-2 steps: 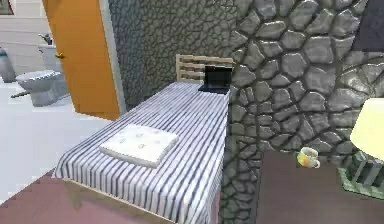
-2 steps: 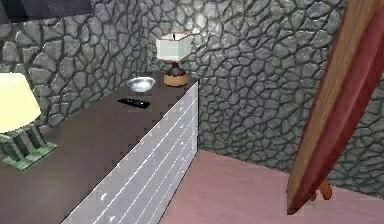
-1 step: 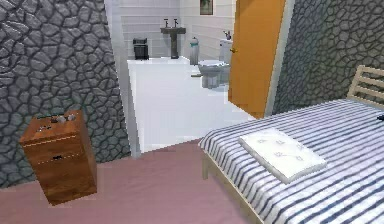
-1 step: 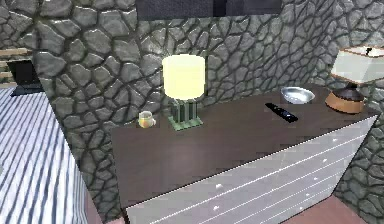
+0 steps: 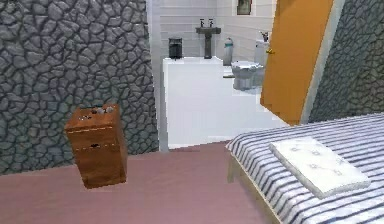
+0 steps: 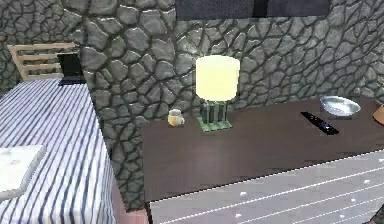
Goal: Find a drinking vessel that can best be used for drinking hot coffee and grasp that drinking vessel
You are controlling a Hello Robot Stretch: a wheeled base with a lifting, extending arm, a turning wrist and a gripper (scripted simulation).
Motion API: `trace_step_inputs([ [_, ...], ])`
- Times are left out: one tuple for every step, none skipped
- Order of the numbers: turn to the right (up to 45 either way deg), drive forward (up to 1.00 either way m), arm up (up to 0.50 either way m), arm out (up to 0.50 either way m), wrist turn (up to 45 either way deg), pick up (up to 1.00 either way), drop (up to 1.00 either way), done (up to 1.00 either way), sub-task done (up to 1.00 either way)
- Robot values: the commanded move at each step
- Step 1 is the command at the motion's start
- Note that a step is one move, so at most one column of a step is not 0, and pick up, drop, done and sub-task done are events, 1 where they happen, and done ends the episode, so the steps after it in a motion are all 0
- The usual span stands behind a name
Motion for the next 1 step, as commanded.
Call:
trace_step_inputs([
  [30.0,0.00,0.00,0.00,0.0,0.00,0.00,0.00,0.00],
])
